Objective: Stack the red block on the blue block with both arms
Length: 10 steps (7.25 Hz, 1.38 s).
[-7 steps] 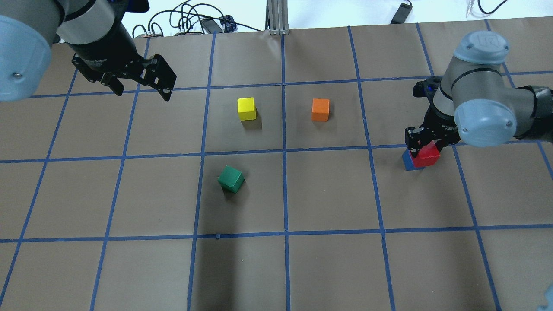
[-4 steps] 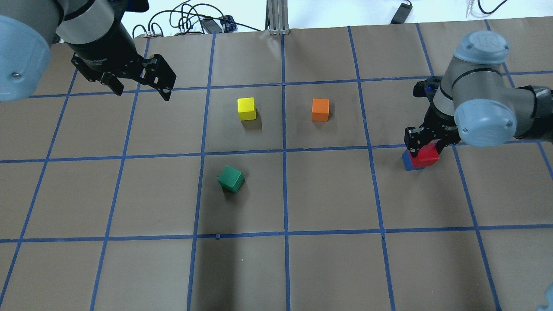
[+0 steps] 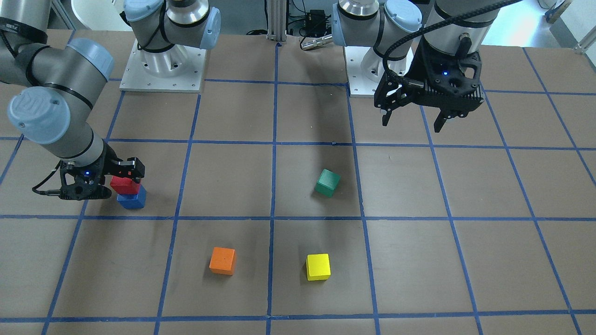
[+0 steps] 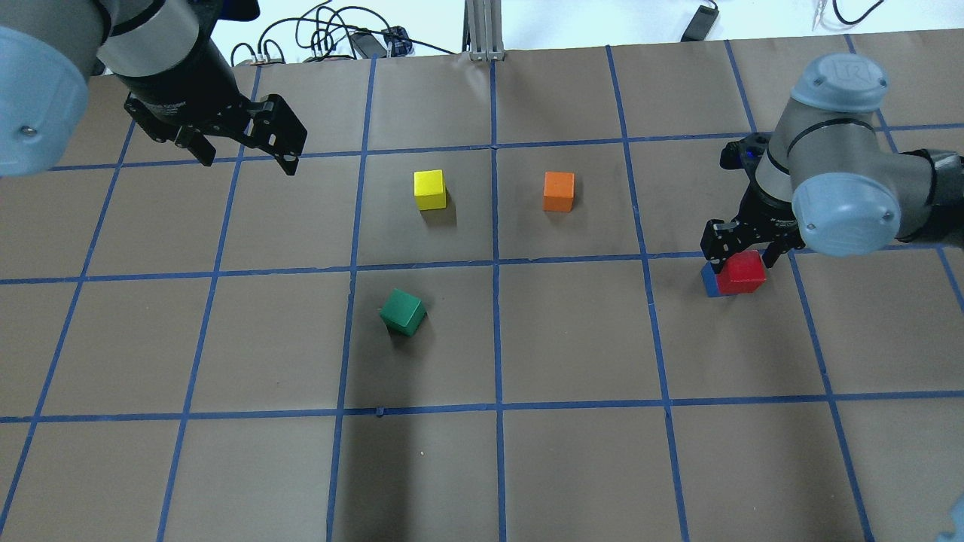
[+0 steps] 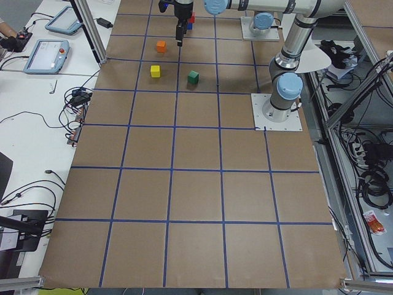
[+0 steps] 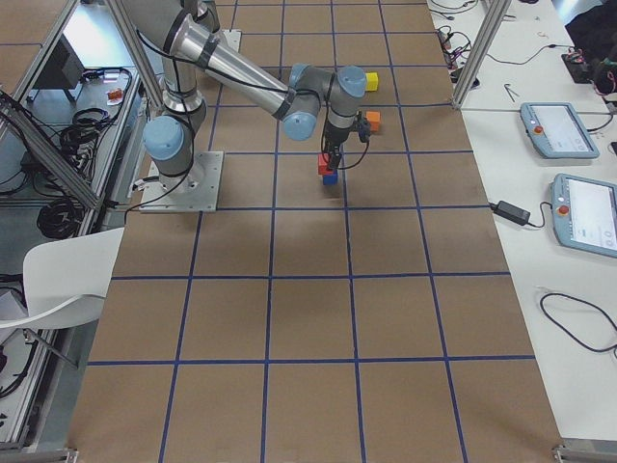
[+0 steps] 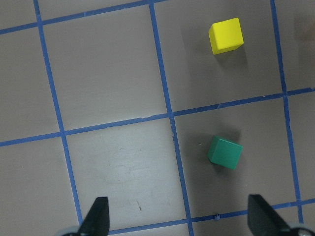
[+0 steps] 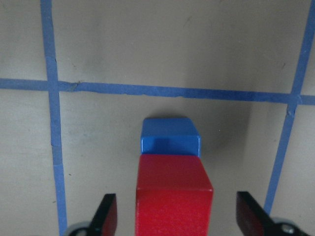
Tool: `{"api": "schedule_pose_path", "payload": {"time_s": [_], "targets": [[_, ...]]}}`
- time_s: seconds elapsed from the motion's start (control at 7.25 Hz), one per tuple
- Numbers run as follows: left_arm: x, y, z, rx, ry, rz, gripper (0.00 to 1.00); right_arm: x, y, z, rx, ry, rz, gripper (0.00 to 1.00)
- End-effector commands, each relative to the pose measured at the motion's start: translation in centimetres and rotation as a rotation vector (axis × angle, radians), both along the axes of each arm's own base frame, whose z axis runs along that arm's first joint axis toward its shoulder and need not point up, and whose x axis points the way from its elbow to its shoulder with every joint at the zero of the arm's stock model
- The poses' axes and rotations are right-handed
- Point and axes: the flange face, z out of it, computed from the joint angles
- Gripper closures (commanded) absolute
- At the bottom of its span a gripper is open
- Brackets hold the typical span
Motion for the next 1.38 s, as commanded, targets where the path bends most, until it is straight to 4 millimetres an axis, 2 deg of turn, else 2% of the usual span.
{"api": "schedule_pose_path", "payload": {"time_s": [0.0,0.28,0.41,0.55,0.69,0.83,0.97,1.24], "targets": [[0.0,0.0,0.0,0.0,0.0,0.0,0.0,0.1,-0.5,6.1,-0.007,-0.001,-0.009,0.0],[0.0,0.0,0.0,0.0,0.0,0.0,0.0,0.7,-1.6,13.4,0.0,-0.011,-0.008,0.0],[0.0,0.0,0.0,0.0,0.0,0.0,0.0,2.2,-2.0,17.1,-0.024,0.011,-0.026,0.0],[0.0,0.0,0.0,0.0,0.0,0.0,0.0,5.3,-1.7,19.8,-0.013,0.016,-0.033,0.0],[0.1,0.0,0.1,-0.002,0.0,0.001,0.0,7.9,-1.5,21.5,-0.035,0.008,0.0,0.0],[0.1,0.0,0.1,-0.002,0.0,0.001,0.0,8.9,-1.3,21.4,-0.033,-0.002,0.016,0.0],[0.1,0.0,0.0,0.0,0.0,0.001,0.0,10.0,-0.4,22.1,-0.045,0.0,0.033,0.0],[0.1,-0.1,-0.1,0.001,0.0,0.001,0.0,12.1,1.4,22.1,-0.043,0.001,0.054,0.0]]}}
